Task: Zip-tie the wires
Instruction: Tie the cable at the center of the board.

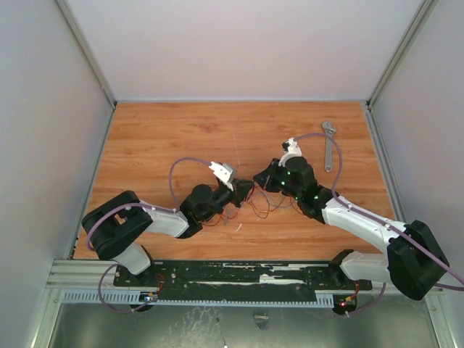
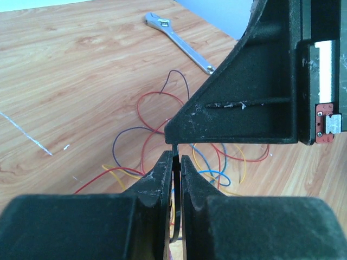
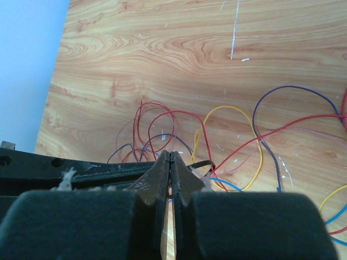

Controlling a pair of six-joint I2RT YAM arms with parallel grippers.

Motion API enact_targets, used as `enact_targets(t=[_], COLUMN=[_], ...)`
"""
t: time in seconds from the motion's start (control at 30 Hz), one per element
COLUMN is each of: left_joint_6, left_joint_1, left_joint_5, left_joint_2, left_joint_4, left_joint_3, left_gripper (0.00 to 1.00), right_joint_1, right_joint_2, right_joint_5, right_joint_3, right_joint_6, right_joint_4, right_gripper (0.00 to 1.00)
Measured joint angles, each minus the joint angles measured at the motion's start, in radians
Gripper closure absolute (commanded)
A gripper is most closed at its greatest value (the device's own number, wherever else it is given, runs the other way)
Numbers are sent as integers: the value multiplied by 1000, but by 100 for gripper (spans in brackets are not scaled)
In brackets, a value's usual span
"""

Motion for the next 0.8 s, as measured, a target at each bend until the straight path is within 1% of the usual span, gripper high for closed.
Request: enact_targets(t=[0.33, 0.8], left_joint_6=[-17, -26], left_joint_1=[-11, -11], left_joint_5=[-21, -61], left_joint_2=[0, 5], left_joint_4=[78, 134], left_joint_3=[-32, -50], left_gripper=[100, 100], right_joint_1=[6, 6], right_joint_2=[4, 55], right_joint_5=[10, 15], right_joint_3=[88, 279], right_joint_6=[-34, -114], right_joint_4=[-99, -204], right_gripper=[100, 100])
